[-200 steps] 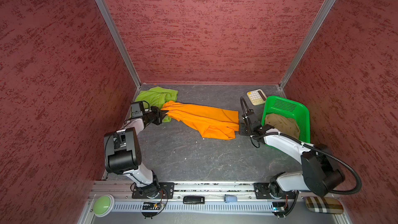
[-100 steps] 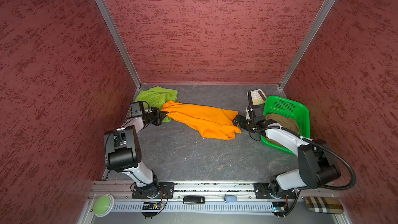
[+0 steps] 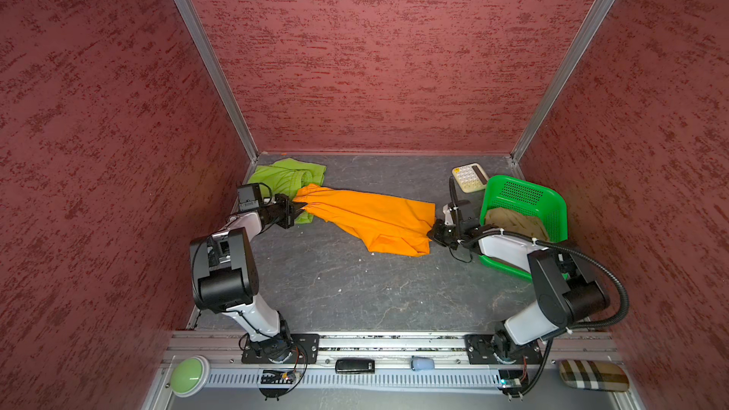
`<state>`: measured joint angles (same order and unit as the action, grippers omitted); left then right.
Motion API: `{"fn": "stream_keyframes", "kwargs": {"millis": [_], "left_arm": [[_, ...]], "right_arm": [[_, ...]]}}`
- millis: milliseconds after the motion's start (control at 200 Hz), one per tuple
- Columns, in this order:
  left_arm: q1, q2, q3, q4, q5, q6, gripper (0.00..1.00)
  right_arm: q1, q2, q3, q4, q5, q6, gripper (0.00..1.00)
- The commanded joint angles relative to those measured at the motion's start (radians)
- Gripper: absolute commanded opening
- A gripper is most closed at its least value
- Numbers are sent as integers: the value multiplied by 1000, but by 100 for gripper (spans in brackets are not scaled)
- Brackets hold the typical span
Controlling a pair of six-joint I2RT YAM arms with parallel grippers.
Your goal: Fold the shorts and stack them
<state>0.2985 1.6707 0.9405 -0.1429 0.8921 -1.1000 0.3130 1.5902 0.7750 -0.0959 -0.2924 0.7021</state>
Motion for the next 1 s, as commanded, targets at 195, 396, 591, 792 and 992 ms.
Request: {"fn": "stream_keyframes", "kwargs": {"millis": [195,396,591,792,992], "left_arm": [[-10,118,244,204,51,-189,0],[15,109,370,230,75,-228,0],[40,54,190,153,115,-127,0],[41,5,-48,99,132,-8,0],[37,-14,-172,133,139,9,0]], "right_arm": [[-110,115,620,-283,187,-241,0],[-109,39,755,-372,254,-392,0],[-32,-103,290,-265,258,-344,1],[-18,-188,59,-221,258,-264,39],[-10,-257,49,-246,225,-102,88]]}}
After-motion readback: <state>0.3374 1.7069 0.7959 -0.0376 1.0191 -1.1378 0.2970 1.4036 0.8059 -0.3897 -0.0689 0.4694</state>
